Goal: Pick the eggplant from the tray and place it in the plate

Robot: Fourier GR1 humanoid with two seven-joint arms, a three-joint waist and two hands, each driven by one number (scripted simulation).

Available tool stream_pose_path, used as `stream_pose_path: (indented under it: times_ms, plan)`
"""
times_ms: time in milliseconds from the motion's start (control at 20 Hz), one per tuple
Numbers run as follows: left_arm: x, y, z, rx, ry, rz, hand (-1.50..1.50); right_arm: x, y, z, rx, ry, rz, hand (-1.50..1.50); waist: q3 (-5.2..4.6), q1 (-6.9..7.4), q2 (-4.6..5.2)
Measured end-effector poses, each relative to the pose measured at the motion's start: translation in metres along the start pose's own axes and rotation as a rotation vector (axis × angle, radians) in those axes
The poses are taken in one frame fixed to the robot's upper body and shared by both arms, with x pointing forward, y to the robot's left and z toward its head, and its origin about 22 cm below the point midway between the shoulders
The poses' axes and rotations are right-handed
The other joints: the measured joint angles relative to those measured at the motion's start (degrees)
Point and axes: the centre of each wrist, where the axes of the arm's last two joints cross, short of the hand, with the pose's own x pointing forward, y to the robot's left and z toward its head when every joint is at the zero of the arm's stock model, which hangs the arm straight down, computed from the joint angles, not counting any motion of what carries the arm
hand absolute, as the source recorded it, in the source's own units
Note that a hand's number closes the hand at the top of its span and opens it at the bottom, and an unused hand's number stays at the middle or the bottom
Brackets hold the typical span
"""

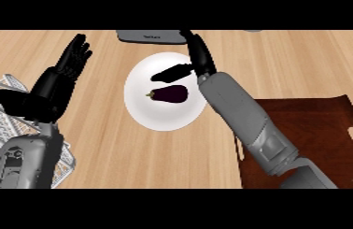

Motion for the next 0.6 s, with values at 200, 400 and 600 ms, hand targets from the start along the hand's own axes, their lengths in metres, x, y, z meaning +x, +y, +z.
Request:
stream_pose_path:
  times_ms: [200, 400, 600]
  plan:
    - [-0.002, 0.007, 0.005, 0.024, 0.014, 0.003, 0.00, -0.014, -0.029, -0.004, -0.034, -0.004, -0.067, -1.50, -0.05, -1.22, -0.23]
    - [-0.004, 0.010, 0.009, 0.037, 0.018, 0.001, 0.00, -0.036, -0.067, -0.001, -0.046, -0.018, -0.101, -1.50, -0.01, -1.96, -0.41]
    - [-0.004, 0.011, 0.009, 0.038, 0.027, 0.001, 0.00, -0.058, -0.108, 0.008, -0.039, -0.037, -0.096, -1.50, -0.05, -2.34, -0.46]
